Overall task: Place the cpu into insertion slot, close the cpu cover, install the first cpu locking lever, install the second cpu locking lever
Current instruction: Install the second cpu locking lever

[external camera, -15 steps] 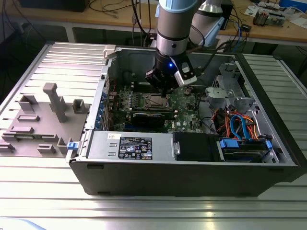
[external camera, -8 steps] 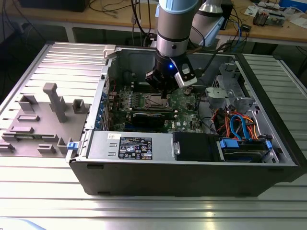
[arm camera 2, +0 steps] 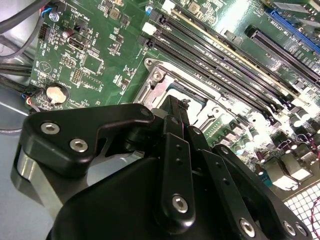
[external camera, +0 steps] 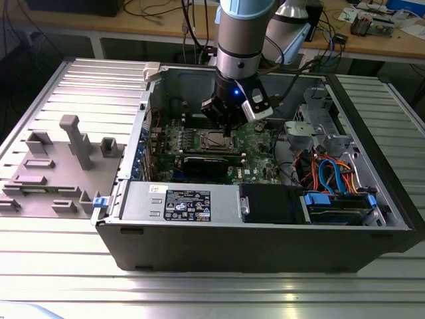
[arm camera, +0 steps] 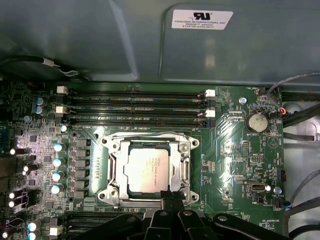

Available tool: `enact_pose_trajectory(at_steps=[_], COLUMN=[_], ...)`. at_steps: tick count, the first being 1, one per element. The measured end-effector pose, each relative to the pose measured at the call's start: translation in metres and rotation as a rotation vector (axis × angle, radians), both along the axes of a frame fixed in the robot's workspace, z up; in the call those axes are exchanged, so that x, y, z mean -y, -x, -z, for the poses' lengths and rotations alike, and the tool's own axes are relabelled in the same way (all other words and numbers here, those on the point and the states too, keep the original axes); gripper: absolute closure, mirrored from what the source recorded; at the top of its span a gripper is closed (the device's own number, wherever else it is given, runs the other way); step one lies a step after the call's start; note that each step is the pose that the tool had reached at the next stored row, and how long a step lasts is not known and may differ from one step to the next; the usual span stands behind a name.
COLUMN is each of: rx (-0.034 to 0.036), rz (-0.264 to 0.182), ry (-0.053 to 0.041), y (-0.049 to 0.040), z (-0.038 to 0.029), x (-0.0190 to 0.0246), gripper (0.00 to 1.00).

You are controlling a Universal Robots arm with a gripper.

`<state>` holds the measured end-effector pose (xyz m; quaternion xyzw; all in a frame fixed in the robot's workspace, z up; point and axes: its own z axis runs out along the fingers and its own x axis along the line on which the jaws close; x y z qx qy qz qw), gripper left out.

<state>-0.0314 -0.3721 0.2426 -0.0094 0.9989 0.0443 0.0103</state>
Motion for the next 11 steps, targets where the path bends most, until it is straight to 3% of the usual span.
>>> enact_pose_trajectory(at_steps=[6,11], rx=[-0.0001,0.0001], rz=[0.0,0.0], ry=[0.0011,0.0008], y=[0.0001,0.0], z=[-0.0006,-0.0094], x=[0.0054,0.0054], gripper=[0.89,0.89])
